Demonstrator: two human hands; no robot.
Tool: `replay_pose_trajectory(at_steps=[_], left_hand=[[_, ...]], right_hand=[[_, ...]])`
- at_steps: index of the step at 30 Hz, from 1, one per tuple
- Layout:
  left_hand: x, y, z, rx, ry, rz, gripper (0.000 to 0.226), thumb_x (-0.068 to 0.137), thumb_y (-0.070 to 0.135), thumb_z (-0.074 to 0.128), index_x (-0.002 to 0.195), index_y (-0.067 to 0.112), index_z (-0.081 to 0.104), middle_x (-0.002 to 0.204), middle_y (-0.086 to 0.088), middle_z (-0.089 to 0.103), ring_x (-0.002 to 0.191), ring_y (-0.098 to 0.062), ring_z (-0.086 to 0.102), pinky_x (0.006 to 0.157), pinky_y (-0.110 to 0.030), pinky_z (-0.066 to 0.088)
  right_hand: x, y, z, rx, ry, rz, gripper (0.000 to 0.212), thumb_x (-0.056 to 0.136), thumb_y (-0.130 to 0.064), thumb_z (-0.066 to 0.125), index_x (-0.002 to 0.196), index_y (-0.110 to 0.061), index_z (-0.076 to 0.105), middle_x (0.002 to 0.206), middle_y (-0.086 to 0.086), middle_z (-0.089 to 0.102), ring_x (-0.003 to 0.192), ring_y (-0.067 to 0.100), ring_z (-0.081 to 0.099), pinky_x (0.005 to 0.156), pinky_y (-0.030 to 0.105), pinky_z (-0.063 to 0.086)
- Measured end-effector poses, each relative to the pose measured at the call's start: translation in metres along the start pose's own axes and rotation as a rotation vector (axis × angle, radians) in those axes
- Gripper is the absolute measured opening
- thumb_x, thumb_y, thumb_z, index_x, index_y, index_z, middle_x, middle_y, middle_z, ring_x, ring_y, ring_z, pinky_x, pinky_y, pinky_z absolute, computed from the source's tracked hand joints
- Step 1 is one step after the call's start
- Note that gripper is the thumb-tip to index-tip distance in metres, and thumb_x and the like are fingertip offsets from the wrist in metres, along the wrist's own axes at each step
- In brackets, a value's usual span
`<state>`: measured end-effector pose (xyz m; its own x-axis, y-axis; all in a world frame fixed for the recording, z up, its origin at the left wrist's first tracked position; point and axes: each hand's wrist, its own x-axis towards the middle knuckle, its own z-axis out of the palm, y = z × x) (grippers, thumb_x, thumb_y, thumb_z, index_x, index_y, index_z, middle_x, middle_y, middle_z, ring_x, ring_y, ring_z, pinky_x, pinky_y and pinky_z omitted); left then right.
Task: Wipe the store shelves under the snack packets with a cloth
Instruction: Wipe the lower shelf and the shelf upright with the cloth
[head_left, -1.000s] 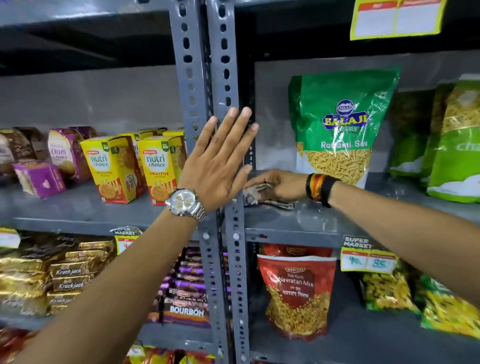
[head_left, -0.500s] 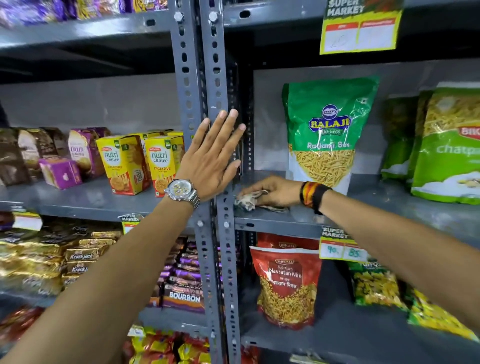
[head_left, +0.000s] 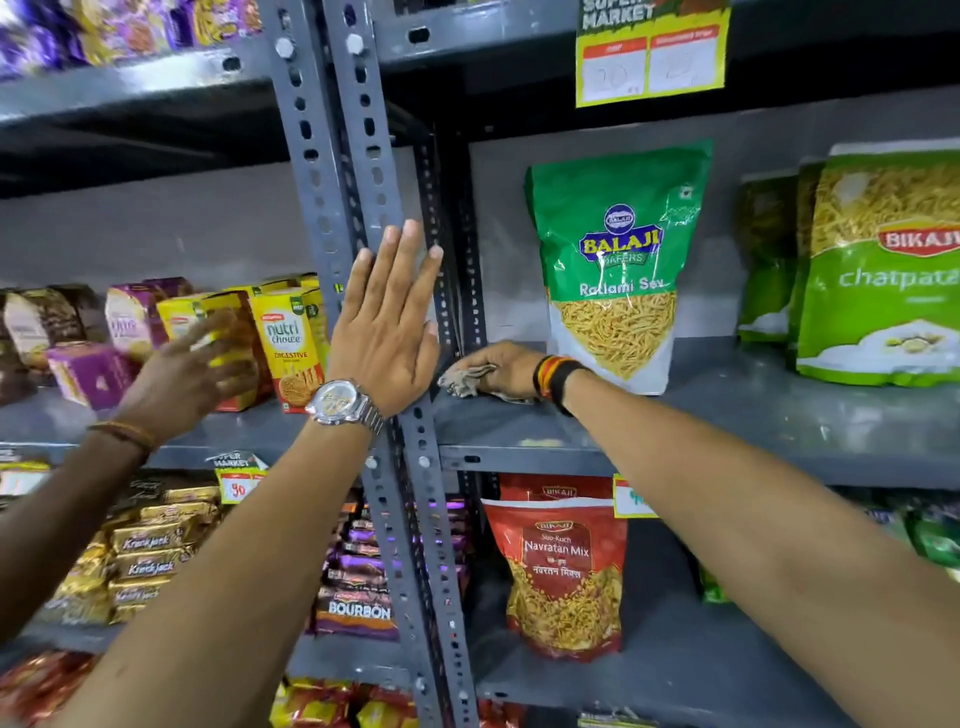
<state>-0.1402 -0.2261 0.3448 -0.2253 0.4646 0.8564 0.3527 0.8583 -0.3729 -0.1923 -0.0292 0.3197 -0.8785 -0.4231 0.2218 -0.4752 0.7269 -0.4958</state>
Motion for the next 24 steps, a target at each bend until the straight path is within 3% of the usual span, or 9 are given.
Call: replay_pose_trajectory(at_steps=[2,7,11,13,16,19,20,22,24], left_hand=[[-0.002,-0.001,0.001,-0.005,0.004,0.008,0.074,0.094,0.021,0.046,0.158,0.005,0.014,0.166,-0.022,0.007,0.154,-0.035,0.002,0.124,-0.053,0.008],[-0.001,0.001,-0.002,0.005,-0.015,-0.013,0.073,0.095,0.022,0.044,0.158,0.006,0.013,0.166,-0.022,0.006,0.154,-0.035,0.002,0.124,-0.054,0.010],[-0.001,0.003,-0.005,0.009,-0.039,-0.026,0.071,0.096,0.022,0.042,0.158,0.006,0.011,0.166,-0.021,0.005,0.154,-0.034,0.000,0.124,-0.053,0.008],[-0.001,0.004,-0.006,0.011,-0.036,-0.031,0.071,0.097,0.022,0.042,0.159,0.006,0.011,0.166,-0.021,0.004,0.154,-0.034,0.000,0.124,-0.053,0.008],[0.000,0.004,-0.007,-0.001,-0.033,-0.025,0.074,0.095,0.020,0.045,0.159,0.006,0.010,0.167,-0.021,0.004,0.154,-0.034,0.000,0.124,-0.053,0.008],[-0.001,0.003,-0.008,-0.008,-0.033,-0.022,0.075,0.095,0.019,0.047,0.159,0.007,0.010,0.167,-0.020,0.003,0.154,-0.034,-0.001,0.124,-0.053,0.007],[-0.001,0.003,-0.008,-0.008,-0.033,-0.020,0.075,0.095,0.019,0.047,0.159,0.007,0.011,0.167,-0.020,0.003,0.154,-0.034,-0.001,0.125,-0.053,0.007],[0.000,0.004,-0.008,-0.007,-0.039,-0.017,0.074,0.095,0.019,0.046,0.159,0.007,0.011,0.167,-0.020,0.003,0.154,-0.034,-0.001,0.125,-0.052,0.007],[-0.001,0.003,-0.008,-0.007,-0.046,-0.018,0.073,0.095,0.020,0.044,0.159,0.007,0.010,0.167,-0.020,0.003,0.154,-0.034,-0.001,0.125,-0.053,0.007]], right_hand=[[-0.003,0.003,0.006,-0.015,-0.015,0.008,0.040,0.090,-0.004,0.059,0.125,-0.022,0.066,0.123,-0.001,0.070,0.112,0.010,0.063,0.100,0.020,0.049],[-0.076,-0.005,-0.018,0.146,-0.105,-0.015,0.042,0.092,0.004,0.056,0.130,-0.014,0.061,0.115,-0.004,0.067,0.077,-0.026,0.058,0.073,-0.008,0.038],[-0.147,0.002,-0.046,0.160,-0.194,-0.047,0.041,0.092,0.000,0.059,0.128,-0.018,0.063,0.109,-0.012,0.072,0.093,-0.010,0.066,0.084,0.006,0.047],[-0.157,0.011,-0.061,0.203,-0.059,-0.051,0.041,0.091,-0.003,0.061,0.128,-0.022,0.063,0.118,-0.005,0.071,0.101,0.000,0.068,0.091,0.015,0.049],[-0.141,0.020,-0.069,0.190,0.218,-0.057,0.044,0.091,0.000,0.060,0.127,-0.024,0.059,0.123,-0.001,0.066,0.087,-0.021,0.061,0.094,0.010,0.049],[-0.119,0.025,-0.050,0.081,0.211,0.010,0.042,0.092,0.004,0.055,0.126,-0.019,0.065,0.123,0.001,0.068,0.067,-0.018,0.061,0.073,0.012,0.057],[-0.115,0.029,-0.041,0.034,0.184,0.031,0.044,0.092,0.005,0.052,0.125,-0.021,0.066,0.124,0.002,0.068,0.075,-0.014,0.063,0.076,0.014,0.056],[-0.113,0.037,-0.027,-0.020,0.157,0.059,0.048,0.092,0.007,0.048,0.126,-0.022,0.066,0.131,0.003,0.065,0.113,0.007,0.062,0.105,0.030,0.048],[-0.118,0.042,-0.027,-0.012,0.154,0.070,0.050,0.092,0.008,0.047,0.127,-0.023,0.065,0.135,0.003,0.062,0.124,0.020,0.056,0.111,0.039,0.042]])
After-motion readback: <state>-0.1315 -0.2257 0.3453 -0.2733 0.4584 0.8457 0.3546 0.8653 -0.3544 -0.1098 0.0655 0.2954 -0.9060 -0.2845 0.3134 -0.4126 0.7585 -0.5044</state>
